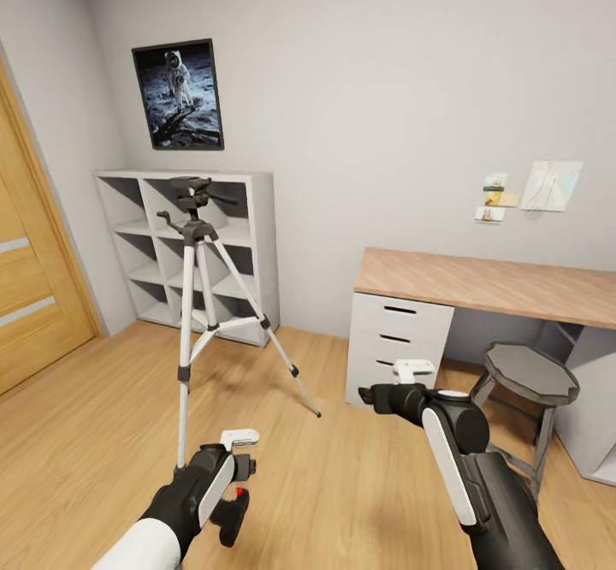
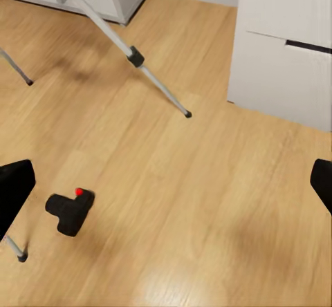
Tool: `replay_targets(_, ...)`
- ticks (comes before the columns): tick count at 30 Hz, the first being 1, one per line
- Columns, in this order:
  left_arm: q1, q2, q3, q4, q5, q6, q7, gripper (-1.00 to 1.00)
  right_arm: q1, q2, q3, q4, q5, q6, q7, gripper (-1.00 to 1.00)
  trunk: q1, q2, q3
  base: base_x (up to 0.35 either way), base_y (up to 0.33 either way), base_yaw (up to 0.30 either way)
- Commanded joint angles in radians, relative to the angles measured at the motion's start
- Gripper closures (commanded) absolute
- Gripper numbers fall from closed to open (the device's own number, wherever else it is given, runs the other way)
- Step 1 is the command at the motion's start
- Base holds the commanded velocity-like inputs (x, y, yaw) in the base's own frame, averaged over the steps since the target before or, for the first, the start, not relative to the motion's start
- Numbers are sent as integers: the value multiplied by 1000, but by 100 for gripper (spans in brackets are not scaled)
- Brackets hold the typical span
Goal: Attach the digital camera to the camera tripod in the bedroom.
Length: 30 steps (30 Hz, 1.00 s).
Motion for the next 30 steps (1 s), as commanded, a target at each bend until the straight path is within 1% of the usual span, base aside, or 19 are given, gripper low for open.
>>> replay_targets(1,-13,8,-7,1,11,-11,7,-100,-3,-1,0,-1,-7,3,11,-100,0,-1,-1,0,0,0)
replay_targets(7,-37,18,-10,14,10,-30,3,-100,-13,-3,-2,-2,-10,-4,31,-100,0,-1,-1,0,0,0)
replay_targets(9,-43,20,-12,16,10,-34,0,-100,-20,-8,-3,-2,-10,-10,35,-100,0,-1,-1,0,0,0)
replay_targets(10,-47,24,-13,18,7,-36,-6,-100,-25,-17,-3,-2,-10,-18,38,-100,0,-1,-1,0,0,0)
replay_targets(14,-49,36,-15,19,1,-39,-31,-100,-32,-27,-4,-2,-11,-31,42,-100,15,-29,-14,0,0,0)
replay_targets(22,-49,58,-17,22,-5,-41,-129,-100,-36,-33,-1,-3,-12,-38,45,-100,46,-85,-39,0,0,0)
replay_targets(30,-49,64,-17,33,-6,-42,-157,-100,-37,-34,1,-3,-12,-39,53,-100,77,-141,-64,0,0,0)
